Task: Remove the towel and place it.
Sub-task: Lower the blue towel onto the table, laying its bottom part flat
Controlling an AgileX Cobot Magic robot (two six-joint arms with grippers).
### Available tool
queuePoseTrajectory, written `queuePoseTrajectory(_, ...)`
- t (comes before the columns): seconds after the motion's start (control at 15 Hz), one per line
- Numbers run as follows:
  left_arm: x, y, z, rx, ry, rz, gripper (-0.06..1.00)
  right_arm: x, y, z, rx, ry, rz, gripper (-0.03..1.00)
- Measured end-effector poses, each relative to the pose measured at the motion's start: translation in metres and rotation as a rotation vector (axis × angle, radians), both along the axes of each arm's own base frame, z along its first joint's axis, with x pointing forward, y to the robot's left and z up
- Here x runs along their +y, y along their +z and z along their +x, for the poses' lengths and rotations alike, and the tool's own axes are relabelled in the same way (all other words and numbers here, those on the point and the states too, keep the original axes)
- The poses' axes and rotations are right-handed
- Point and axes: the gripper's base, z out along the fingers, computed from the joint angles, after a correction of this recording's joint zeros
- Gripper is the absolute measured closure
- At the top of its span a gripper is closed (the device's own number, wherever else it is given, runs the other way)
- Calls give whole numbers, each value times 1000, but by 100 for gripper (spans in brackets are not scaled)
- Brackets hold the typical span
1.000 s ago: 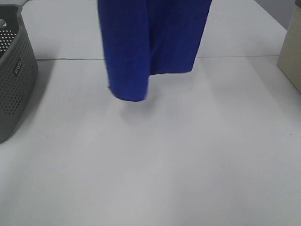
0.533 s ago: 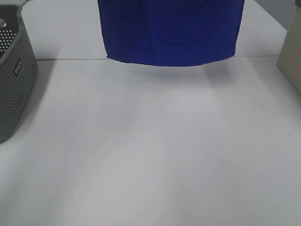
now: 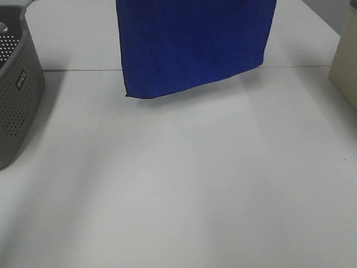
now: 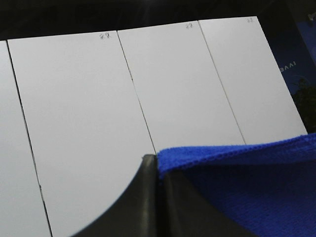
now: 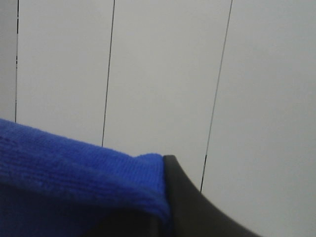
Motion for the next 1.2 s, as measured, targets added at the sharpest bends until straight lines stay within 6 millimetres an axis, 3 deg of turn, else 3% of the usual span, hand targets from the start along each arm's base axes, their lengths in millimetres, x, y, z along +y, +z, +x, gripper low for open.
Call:
queuePoseTrajectory(0.27, 0, -13, 20, -31, 31, 18, 94, 4, -11, 21, -8, -1, 1, 94)
queuePoseTrajectory(0.53, 18, -33, 42, 0, 70, 20, 94, 9, -32, 38, 25, 1, -5, 94)
queuePoseTrajectory(1.2, 23, -36, 47, 47, 104, 23, 94, 15, -42, 41, 82, 28, -31, 94)
